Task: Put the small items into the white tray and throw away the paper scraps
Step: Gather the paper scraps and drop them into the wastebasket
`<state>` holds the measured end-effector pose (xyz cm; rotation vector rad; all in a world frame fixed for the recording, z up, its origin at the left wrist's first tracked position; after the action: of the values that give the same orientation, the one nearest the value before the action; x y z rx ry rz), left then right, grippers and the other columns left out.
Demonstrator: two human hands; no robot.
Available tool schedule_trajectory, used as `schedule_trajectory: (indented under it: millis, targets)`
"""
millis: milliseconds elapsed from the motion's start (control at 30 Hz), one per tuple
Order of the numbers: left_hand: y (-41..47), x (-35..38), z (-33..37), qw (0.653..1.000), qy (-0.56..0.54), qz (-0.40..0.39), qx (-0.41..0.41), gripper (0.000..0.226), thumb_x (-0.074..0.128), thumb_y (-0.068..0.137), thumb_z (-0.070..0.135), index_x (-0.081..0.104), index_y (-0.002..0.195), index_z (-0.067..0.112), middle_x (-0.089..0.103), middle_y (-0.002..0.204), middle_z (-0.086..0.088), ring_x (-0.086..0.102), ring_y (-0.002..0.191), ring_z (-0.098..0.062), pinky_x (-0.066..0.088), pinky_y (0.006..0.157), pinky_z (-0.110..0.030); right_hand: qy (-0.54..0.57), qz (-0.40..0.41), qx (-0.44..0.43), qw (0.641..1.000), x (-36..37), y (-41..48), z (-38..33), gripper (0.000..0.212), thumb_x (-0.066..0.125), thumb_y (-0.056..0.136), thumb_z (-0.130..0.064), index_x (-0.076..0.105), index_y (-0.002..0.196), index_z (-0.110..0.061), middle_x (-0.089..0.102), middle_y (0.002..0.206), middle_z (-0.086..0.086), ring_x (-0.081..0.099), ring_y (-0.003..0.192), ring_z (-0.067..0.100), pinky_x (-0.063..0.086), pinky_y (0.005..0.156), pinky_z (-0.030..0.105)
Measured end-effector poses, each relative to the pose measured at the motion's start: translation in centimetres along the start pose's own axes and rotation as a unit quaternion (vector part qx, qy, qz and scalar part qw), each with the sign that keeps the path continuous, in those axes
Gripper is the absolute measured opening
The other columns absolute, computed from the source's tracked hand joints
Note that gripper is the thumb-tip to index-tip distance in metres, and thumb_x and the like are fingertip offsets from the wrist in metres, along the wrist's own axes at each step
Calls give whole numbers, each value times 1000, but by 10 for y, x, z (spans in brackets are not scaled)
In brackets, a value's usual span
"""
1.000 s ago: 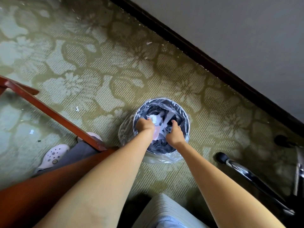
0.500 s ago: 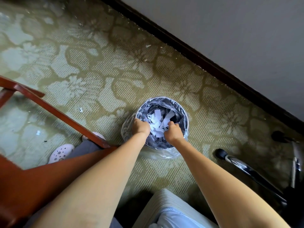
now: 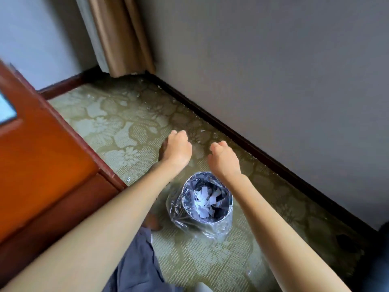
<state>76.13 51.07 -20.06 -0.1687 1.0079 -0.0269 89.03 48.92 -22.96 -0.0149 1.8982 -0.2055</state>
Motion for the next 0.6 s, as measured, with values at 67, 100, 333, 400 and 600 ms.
schedule_trajectory:
  millis: [67,100,333,400,600]
  targets:
    - [-15,-57,12,998,-2,62,26,24,38,93,10,60,103,8,54,116,-12,54,105,-33,43,81,-34,-7,49,-48,998,-45,-10,-36,25,40,88,-6,54,109,-1,54,113,19,54,106,38,44,83,39]
    - [-22,-84,15,996,-8,87,32,25,38,94,11,62,102,8,55,114,-12,54,104,-33,42,78,-33,-6,68,-71,995,-64,-15,-54,24,40,88,-7,54,106,-1,55,110,19,55,103,38,44,80,38]
    - [-118,-257,-45,954,8,301,3,28,39,95,13,65,101,8,64,107,-17,56,103,-35,44,83,-39,32,159,-255,953,-130,-85,-212,24,39,90,-7,55,108,-3,58,107,16,56,98,37,38,70,35]
    - [-151,-289,-85,939,26,342,-32,28,39,95,14,64,105,6,62,110,-19,55,105,-37,44,88,-42,53,155,-304,938,-126,-111,-263,26,39,91,-8,54,112,-4,57,111,16,56,101,37,42,75,38]
    - [-226,-321,-208,919,34,347,-183,28,37,97,11,58,114,7,57,118,-17,53,110,-36,45,87,-42,142,82,-414,895,-75,-193,-385,25,43,89,-8,57,109,-2,59,109,19,56,101,40,44,78,41]
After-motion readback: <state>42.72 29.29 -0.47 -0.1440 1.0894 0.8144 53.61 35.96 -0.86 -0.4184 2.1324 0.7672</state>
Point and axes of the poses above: each hand's wrist, its own y-axis towards the middle knuckle, its own x-axis out of the palm, z = x × y, the point moved 8 cm from there along y, towards the middle knuckle
